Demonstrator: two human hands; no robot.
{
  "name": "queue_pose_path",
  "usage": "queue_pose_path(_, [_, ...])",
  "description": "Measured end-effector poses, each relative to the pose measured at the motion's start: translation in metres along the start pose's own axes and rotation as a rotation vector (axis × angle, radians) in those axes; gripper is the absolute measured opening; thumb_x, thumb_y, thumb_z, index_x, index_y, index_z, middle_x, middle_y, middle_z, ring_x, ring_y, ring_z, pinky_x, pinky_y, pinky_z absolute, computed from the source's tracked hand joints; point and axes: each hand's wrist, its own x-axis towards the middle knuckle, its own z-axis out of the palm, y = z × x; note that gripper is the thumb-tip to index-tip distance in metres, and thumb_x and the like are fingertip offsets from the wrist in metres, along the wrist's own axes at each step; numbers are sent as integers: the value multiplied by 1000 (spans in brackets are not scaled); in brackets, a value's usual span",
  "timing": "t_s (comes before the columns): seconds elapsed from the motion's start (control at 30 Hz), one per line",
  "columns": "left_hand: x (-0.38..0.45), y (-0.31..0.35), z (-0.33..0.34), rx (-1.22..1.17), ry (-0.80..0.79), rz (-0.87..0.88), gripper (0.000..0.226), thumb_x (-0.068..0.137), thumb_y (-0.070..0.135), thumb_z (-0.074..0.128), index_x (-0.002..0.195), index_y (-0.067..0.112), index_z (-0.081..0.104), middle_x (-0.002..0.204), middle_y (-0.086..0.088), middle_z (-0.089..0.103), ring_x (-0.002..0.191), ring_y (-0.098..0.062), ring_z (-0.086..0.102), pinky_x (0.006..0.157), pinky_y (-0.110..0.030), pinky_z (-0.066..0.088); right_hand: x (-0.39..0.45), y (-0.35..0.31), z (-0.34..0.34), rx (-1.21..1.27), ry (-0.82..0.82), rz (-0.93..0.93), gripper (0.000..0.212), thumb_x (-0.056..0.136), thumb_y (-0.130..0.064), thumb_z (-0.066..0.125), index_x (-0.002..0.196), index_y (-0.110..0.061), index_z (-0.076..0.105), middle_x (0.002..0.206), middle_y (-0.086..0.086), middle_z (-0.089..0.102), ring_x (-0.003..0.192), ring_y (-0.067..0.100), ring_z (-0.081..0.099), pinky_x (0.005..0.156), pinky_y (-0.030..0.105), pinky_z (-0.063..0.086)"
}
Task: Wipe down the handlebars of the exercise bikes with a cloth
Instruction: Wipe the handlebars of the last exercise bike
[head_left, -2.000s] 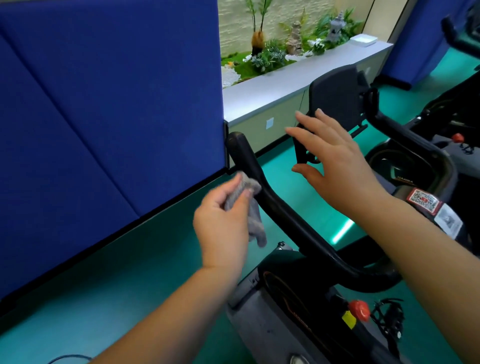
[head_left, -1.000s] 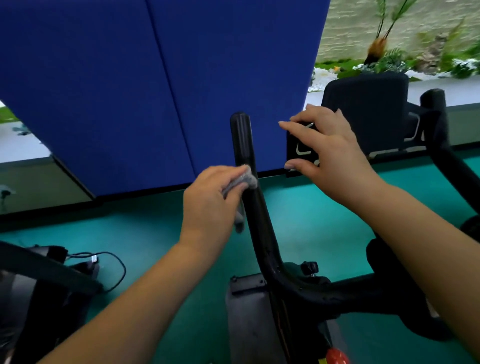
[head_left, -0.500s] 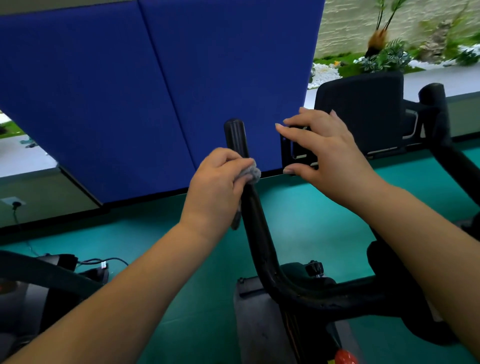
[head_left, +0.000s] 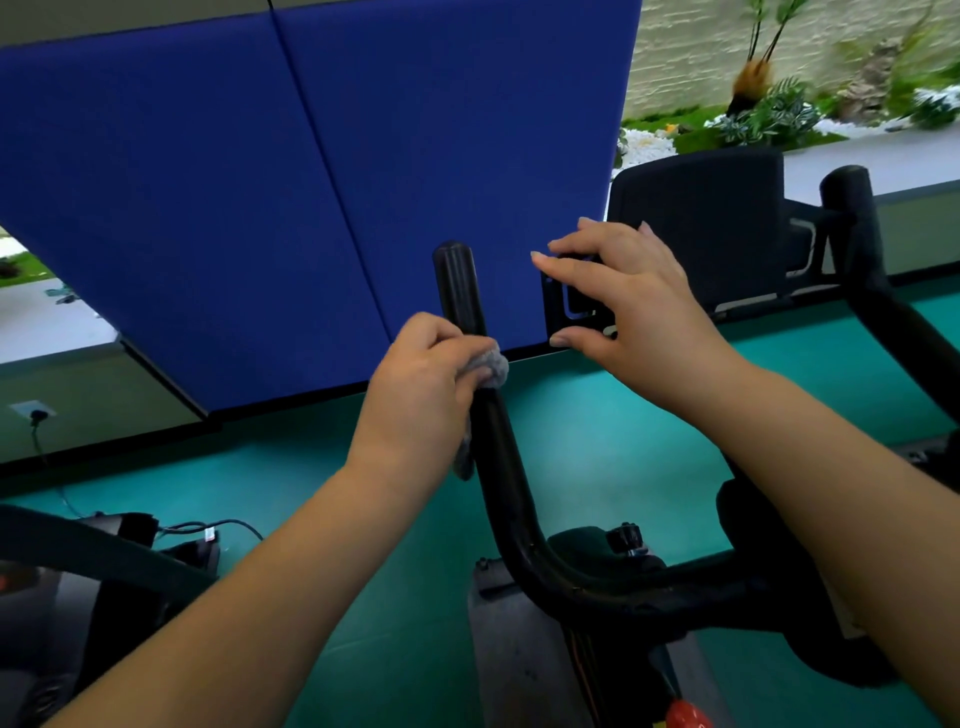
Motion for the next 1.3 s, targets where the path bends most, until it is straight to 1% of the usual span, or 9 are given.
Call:
queue_pose_path(0.07, [-16,2,0,-31,6,10,18,86,7,66,104,5,70,88,11,47,88,18,47,70,4,33,0,0,1,1,1,2,64,76,-24,78,135,-25,53,134,-4,49,140,14,31,117,38,2])
queue_pose_path(0.2, [-46,0,-1,-208,22,-78,25,83,4,69,105,15,72,93,11,55,73,-2,58,62,-3,44,0,0,2,11,18,6,63,76,-24,78,134,-25,54,133,-5,49,139,15,32,117,38,2])
queue_pose_path(0.37, [-19,-14,14,-281,213,-219,25,82,10,71,105,21,73,97,5,63,91,13,53,81,0,35,1,-1,2,6,5,17,63,76,-25,79,134,-25,54,132,-4,49,139,16,31,116,37,2])
queue_pose_path(0.63, [-63,-9,29,-489,307,-386,25,81,9,72,101,24,73,100,6,66,93,2,61,83,-9,44,1,-4,1,-7,-6,36,63,77,-25,78,135,-23,53,133,-4,48,139,16,30,116,38,0])
queue_pose_path(0.73, [-39,-16,27,-588,281,-506,22,84,15,70,99,30,73,98,10,70,92,-3,65,85,-27,54,1,-4,-1,-3,-16,40,63,77,-25,77,135,-24,53,134,-4,48,139,15,30,116,37,0])
queue_pose_path(0.83, [-28,-15,30,-798,297,-640,18,88,13,66,95,29,72,89,7,72,78,-10,69,73,-36,59,1,-4,-2,2,-21,42,63,77,-25,77,135,-24,53,132,-5,49,138,14,31,117,39,1])
queue_pose_path(0.93, [-53,0,36,-917,312,-735,15,91,14,62,98,24,71,64,1,63,43,-11,52,39,-25,41,2,-5,-2,-2,-20,41,63,77,-25,77,135,-24,52,132,-4,49,137,15,32,116,38,1])
queue_pose_path(1.17, [-45,1,32,-870,355,-707,14,90,10,62,97,20,70,66,12,67,44,-5,54,41,-20,43,1,-5,-2,-9,-27,46,62,78,-26,76,135,-24,52,132,-3,48,137,17,33,118,43,3])
queue_pose_path(1.3, [-40,-1,39,-1013,360,-762,12,93,12,59,95,22,67,56,11,63,46,-4,55,44,-22,45,1,-5,-2,-2,-26,47,62,78,-26,76,135,-24,52,132,-4,48,137,15,31,117,40,1])
